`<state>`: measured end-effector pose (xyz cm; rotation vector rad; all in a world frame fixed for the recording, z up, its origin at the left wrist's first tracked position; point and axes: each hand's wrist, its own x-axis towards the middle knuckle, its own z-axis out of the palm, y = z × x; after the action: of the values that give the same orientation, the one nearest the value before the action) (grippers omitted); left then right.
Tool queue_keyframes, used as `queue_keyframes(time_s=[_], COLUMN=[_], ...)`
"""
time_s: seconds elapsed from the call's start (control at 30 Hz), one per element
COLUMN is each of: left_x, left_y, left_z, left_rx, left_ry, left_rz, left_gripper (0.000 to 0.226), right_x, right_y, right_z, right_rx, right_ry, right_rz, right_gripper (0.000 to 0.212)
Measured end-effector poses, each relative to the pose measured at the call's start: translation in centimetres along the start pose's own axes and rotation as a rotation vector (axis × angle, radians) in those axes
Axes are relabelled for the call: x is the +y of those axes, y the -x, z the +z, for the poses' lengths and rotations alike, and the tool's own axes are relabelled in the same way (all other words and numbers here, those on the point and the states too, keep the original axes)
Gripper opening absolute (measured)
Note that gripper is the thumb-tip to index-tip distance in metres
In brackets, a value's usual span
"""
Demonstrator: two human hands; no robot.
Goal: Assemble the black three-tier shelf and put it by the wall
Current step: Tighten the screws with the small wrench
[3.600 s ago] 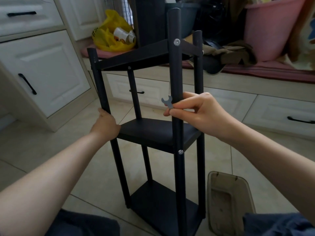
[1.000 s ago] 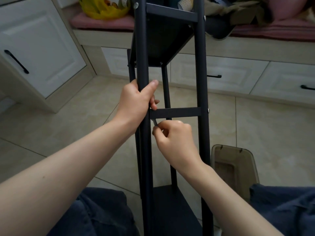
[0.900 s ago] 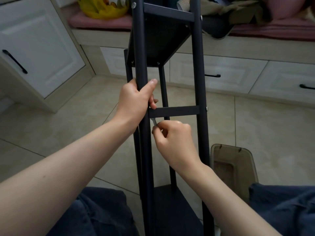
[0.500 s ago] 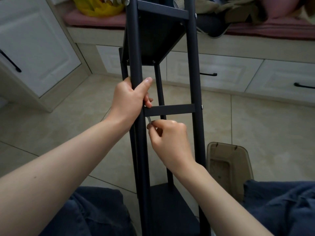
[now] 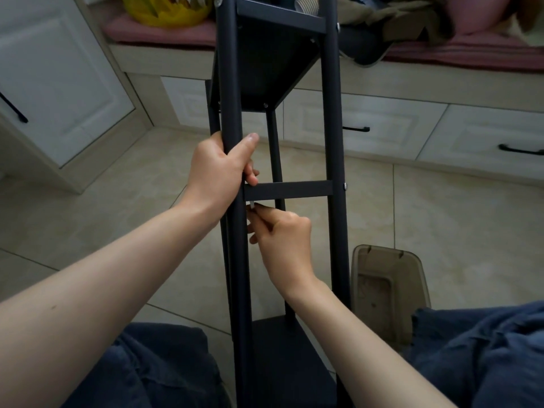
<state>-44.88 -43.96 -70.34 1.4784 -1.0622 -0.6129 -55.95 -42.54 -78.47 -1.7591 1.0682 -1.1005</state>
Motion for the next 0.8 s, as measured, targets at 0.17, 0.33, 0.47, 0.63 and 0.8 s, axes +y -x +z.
queue_keyframes(time_s=[0.17, 0.33, 0.47, 0.63, 0.8], left_x=[-0.3, -0.3, -0.1, 0.1, 0.1], left_y=[-0.1, 0.0, 0.0, 0.1, 0.2], left_z=[-0.1, 0.0, 0.0, 0.0, 0.0], left_rx=[0.014, 0.004, -0.021, -0.039, -0.038], left_ry=[-0.005, 0.001, -0.004, -0.011, 0.001], left_rz=[0.007, 0.013, 0.022, 0.038, 0.043], left_gripper=[0.018, 0.020, 0.018, 0.020, 0.019], right_x=[0.6, 0.9, 1.0, 0.9, 0.0], right_y=[-0.1, -0.5, -0.5, -0.4, -0.1], right_z=[1.1, 2.2, 2.2, 1.1, -0.5], right_rx=[0.005, 0.099, 0.067, -0.042, -0.138], right_ry=[-0.093, -0.061, -0.122, -0.068, 0.071], right_rz=[-0.031, -0.141, -0.135, -0.071, -0.008], right_gripper=[0.026, 0.029, 0.026, 0.027, 0.030])
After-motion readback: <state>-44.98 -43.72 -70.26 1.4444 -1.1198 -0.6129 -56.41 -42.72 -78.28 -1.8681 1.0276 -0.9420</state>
